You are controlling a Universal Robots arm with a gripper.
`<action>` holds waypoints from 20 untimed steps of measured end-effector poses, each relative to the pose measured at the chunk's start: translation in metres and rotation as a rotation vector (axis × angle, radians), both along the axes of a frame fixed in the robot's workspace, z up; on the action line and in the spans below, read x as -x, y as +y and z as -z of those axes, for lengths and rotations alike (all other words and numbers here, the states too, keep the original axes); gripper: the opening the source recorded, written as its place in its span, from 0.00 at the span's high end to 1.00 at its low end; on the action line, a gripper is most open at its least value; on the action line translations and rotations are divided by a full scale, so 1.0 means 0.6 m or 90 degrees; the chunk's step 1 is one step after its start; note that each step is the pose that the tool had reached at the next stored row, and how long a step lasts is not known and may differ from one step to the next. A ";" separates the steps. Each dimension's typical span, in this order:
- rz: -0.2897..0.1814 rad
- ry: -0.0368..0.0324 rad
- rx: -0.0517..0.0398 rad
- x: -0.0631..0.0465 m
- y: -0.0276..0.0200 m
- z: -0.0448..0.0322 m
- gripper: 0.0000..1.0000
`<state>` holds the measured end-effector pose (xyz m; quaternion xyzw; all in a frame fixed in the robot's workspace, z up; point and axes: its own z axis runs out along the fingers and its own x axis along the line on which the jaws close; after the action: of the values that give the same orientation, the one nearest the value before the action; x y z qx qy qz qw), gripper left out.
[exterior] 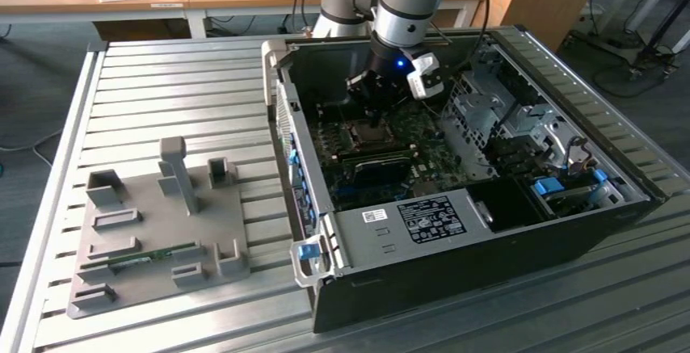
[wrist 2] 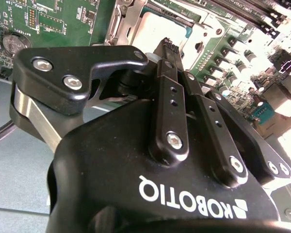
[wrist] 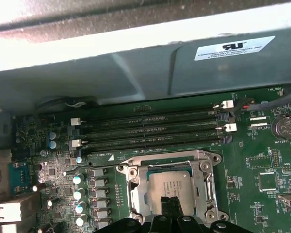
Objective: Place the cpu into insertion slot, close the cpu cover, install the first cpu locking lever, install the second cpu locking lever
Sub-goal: 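Close the cpu cover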
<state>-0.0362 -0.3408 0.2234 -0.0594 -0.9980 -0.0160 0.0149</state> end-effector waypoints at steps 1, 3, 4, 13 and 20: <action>-0.001 -0.0002 -0.0003 0.000 0.0000 0.000 0.89; -0.004 -0.0005 -0.0007 0.000 0.0000 0.000 0.89; -0.004 -0.0006 -0.0007 0.000 0.0000 0.000 0.89; -0.004 -0.0006 -0.0008 0.000 0.0000 0.000 0.89; -0.009 -0.0006 -0.0007 0.000 -0.0001 0.000 0.89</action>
<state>-0.0363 -0.3408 0.2235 -0.0519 -0.9984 -0.0164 0.0145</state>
